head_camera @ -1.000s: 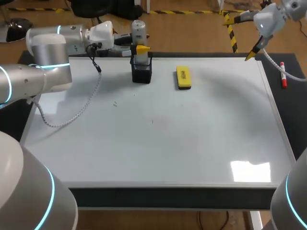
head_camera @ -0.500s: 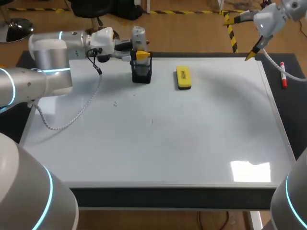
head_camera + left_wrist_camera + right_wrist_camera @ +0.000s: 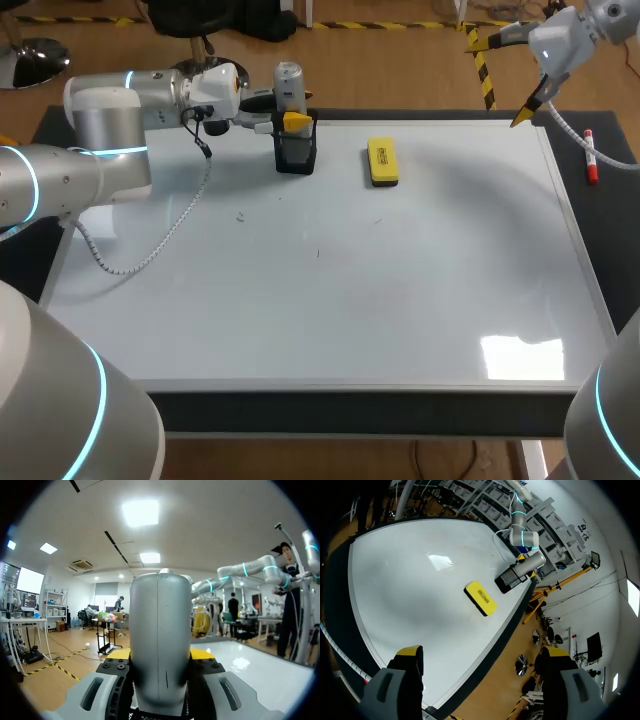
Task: Pick up the inspection probe, press it on each red-marked spot on the whiteboard one by one, put down the probe, pick up the eraser, and wipe off all the red marks.
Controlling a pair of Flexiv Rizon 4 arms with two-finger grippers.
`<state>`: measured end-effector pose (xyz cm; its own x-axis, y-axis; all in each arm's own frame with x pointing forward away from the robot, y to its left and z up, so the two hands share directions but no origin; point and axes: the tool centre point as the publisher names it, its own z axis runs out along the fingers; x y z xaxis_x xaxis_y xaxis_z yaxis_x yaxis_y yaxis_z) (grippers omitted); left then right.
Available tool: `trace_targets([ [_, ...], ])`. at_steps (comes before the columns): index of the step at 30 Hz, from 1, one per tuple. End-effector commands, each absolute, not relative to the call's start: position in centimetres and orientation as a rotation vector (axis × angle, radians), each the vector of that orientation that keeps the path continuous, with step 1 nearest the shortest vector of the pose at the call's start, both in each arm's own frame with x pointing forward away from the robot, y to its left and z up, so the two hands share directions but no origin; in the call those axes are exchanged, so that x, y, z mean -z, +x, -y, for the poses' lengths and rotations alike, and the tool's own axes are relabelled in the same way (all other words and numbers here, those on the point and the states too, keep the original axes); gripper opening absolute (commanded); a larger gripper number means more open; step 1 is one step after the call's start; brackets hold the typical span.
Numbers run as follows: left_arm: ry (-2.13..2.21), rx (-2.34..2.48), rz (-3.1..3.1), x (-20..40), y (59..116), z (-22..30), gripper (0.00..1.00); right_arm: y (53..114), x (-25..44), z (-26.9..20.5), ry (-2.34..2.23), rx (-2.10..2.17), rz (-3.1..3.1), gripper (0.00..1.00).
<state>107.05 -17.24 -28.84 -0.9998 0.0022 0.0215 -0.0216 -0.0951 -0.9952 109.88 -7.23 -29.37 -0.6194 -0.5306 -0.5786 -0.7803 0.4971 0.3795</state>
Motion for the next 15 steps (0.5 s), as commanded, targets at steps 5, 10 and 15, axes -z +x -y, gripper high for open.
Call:
trace_targets([
  [5,0.014,-2.312,2.095,29.09,107.18,17.48,0.0,109.9,29.28,7.26,-1.095,-0.881,-2.362,1.0],
  [10,0.003,-2.311,2.103,29.03,107.14,17.49,0.0,109.9,29.28,7.26,-1.095,-0.881,-2.362,1.0],
  [15,0.01,-2.314,2.105,28.95,107.0,17.41,0.0,109.9,29.28,7.26,-1.095,-0.881,-2.362,1.0],
])
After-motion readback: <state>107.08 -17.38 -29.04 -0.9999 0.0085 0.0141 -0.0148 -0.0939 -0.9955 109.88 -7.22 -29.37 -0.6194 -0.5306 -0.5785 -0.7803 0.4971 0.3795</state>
